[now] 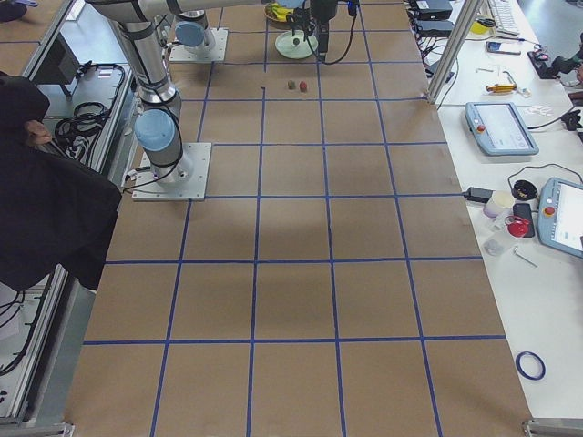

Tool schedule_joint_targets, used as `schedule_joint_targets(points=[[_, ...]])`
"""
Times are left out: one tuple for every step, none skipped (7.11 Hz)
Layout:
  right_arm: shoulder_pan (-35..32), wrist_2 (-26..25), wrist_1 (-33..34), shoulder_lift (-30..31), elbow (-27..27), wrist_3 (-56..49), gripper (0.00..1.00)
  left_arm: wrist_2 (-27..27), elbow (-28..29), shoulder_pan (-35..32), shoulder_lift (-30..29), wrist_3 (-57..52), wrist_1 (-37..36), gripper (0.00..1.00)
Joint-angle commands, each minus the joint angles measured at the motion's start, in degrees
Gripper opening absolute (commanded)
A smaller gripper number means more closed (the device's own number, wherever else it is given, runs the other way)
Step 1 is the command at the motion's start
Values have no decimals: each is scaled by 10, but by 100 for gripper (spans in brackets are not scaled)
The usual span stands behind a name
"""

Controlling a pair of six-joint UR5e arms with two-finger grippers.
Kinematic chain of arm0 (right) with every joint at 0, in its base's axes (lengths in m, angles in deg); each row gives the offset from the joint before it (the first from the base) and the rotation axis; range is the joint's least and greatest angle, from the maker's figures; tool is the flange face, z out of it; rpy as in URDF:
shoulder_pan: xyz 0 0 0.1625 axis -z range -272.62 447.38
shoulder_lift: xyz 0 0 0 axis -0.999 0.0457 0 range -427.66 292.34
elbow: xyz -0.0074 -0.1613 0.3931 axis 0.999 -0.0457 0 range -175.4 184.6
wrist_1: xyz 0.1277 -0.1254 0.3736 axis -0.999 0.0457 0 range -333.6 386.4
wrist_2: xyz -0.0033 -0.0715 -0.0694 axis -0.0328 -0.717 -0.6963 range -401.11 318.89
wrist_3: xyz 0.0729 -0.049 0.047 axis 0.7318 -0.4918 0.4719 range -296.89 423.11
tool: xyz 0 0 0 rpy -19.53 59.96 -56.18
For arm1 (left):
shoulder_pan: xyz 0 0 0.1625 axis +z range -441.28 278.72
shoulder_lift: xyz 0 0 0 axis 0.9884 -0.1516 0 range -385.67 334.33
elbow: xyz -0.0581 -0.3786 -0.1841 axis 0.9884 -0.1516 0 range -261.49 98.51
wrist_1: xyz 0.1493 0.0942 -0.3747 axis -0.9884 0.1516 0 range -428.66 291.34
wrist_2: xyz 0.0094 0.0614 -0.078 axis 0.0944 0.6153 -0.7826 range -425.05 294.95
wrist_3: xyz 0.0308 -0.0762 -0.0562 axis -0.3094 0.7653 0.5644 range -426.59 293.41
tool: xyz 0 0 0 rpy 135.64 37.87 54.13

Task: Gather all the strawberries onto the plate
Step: 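Carry the strawberry onto the green plate and open the left gripper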

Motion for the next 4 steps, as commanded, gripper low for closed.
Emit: schedule_joint_targets(points=[[0, 0, 0, 0, 0, 0, 100, -25, 5, -46, 7, 1, -3, 100], [0, 0, 0, 0, 0, 0, 100, -42, 21, -98, 3, 0, -2, 100], [0, 0, 0, 0, 0, 0, 100, -47, 45, -146, -6, -6, 0, 100], [0, 1, -1, 0, 0, 0, 100, -98, 59, -177, -12, -41, 1, 100]])
